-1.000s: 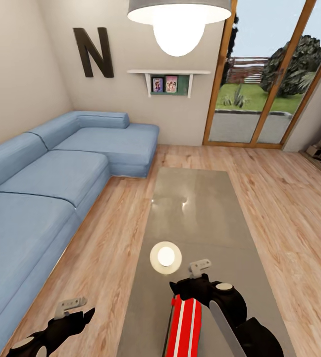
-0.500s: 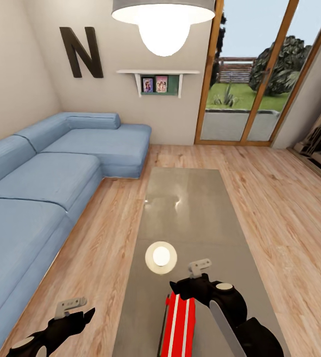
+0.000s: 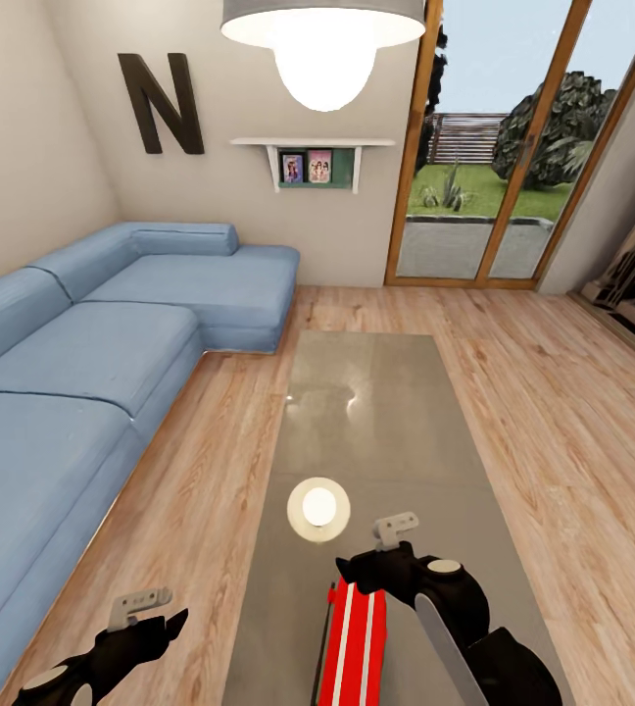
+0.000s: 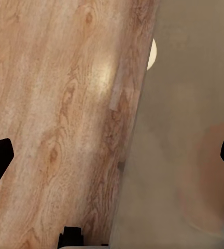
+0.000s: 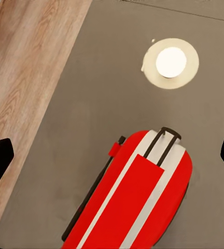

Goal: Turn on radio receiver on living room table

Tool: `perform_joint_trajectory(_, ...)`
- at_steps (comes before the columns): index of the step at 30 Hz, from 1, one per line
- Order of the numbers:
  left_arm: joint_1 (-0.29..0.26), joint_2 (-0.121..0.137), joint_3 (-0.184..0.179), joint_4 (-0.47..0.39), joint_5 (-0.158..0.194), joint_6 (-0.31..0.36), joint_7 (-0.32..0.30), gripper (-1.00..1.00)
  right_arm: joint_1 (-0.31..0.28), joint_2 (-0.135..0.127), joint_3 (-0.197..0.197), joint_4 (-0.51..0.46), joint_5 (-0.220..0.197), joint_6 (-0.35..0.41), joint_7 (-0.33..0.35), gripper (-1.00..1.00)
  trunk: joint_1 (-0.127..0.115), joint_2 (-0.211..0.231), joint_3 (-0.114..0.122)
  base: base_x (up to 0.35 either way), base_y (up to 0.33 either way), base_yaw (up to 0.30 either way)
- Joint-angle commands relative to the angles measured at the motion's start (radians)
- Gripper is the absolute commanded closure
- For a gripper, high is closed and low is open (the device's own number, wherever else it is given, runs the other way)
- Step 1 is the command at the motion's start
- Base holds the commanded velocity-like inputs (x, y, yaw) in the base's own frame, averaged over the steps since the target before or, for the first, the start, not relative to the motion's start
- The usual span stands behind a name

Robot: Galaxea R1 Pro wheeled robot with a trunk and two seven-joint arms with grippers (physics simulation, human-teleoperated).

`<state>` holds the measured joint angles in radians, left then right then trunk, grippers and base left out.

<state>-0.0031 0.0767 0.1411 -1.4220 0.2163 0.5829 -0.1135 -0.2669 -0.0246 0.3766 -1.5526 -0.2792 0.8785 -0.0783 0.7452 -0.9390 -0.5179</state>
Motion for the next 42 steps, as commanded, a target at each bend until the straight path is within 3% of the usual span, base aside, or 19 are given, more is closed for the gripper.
perform_joint_trajectory(1,0.000,0.000,0.000,0.000,0.000,0.000,0.000,-1.00,0.000,0.000,0.000,-0.001,0.000,0.000,0.000,-1.00,0.000,0.000,0.000,0.000,0.000,0.000)
perform_joint_trajectory(20,-0.002,0.004,0.003,0.002,0.007,0.000,0.000,-1.00,0.000,0.007,0.003,-0.001,-0.004,-0.006,0.002,-1.00,0.000,0.000,0.000,0.000,0.000,0.000)
perform_joint_trajectory(26,-0.002,0.005,0.005,0.006,0.025,0.000,0.000,-1.00,0.000,-0.013,0.002,-0.002,-0.003,-0.007,0.012,-1.00,0.000,0.000,0.000,0.000,0.000,0.000)
perform_joint_trajectory(42,-0.002,0.005,0.005,0.006,0.025,0.001,0.000,-1.00,0.000,-0.014,0.001,-0.002,-0.002,-0.003,0.011,-1.00,0.000,0.000,0.000,0.000,0.000,-0.096)
